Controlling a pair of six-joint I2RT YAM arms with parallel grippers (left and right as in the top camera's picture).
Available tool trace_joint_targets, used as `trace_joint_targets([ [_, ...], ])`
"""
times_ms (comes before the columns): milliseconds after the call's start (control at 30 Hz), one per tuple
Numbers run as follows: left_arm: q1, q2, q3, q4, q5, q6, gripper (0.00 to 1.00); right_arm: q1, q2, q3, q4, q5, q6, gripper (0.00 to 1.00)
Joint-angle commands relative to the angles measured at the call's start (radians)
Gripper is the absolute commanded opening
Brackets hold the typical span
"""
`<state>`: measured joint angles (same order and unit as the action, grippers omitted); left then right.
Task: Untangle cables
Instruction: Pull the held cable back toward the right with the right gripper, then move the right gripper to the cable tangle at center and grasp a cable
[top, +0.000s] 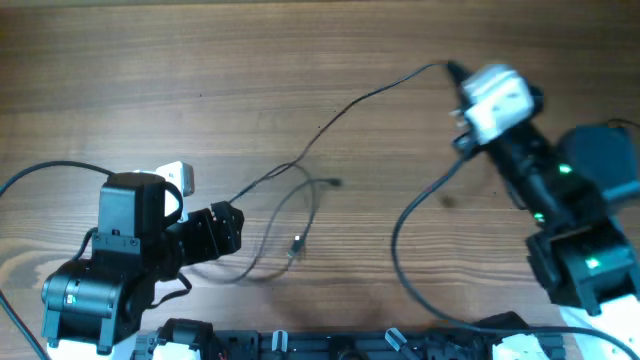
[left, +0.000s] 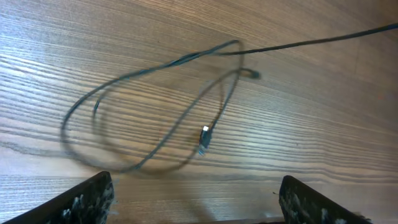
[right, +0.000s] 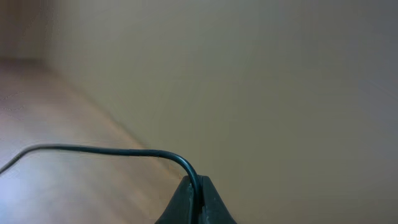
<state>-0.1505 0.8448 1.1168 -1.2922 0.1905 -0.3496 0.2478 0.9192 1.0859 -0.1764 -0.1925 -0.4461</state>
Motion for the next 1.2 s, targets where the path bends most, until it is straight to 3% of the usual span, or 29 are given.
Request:
trace_joint_targets([
  [0,-0.004,-0.005,0.01,0.001,-0.009,0.005,0.87,-0.122,-0.044,0.013,0.037,0.054,0.211,0.04],
  [200,-0.004,0.009,0.009,0.0,-0.009,0.005,0.85,-0.179,-0.047,0.013,0.24,-0.186,0.468,0.04],
  [300,-0.004,0.03,0.008,-0.009,-0.009,0.005,0.85,-0.179,-0.049,0.013,0.345,-0.223,0.507,0.04],
  [367,-0.004,0.049,0.007,-0.021,-0.009,0.005,0.85,-0.179,-0.049,0.013,0.317,-0.156,0.487,0.04],
  [433,-0.004,0.063,0.007,-0.03,-0.009,0.005,0.85,-0.179,-0.049,0.013,0.203,0.013,0.488,0.04],
  [567,-0.004,0.074,0.007,-0.029,-0.008,0.005,0.84,-0.179,-0.036,0.013,-0.184,0.309,0.487,0.04],
  [733,-0.004,0.074,0.007,-0.026,0.0,0.005,0.85,-0.179,0.034,0.013,-0.541,0.181,0.502,0.06],
  [767,-0.004,0.074,0.007,-0.027,0.004,0.005,0.84,-0.179,0.053,0.013,-0.593,0.128,0.502,0.15],
  [833,-0.004,0.074,0.007,-0.029,0.014,0.005,0.85,-0.179,0.097,0.013,-0.689,0.011,0.511,1.0],
  [933,-0.004,0.074,0.007,-0.029,0.03,0.005,0.85,-0.179,0.18,0.013,-0.809,-0.182,0.612,1.0],
  [967,-0.005,0.074,0.007,-0.029,0.031,0.005,0.86,-0.179,0.213,0.013,-0.846,-0.272,0.588,1.0],
  [1067,-0.005,0.074,0.007,-0.028,0.09,0.077,0.86,-0.162,0.311,0.013,-0.91,-0.541,0.339,1.0],
  [1167,-0.005,0.074,0.007,-0.028,0.12,0.111,0.86,-0.106,0.415,0.013,-0.954,-0.57,0.13,1.0],
])
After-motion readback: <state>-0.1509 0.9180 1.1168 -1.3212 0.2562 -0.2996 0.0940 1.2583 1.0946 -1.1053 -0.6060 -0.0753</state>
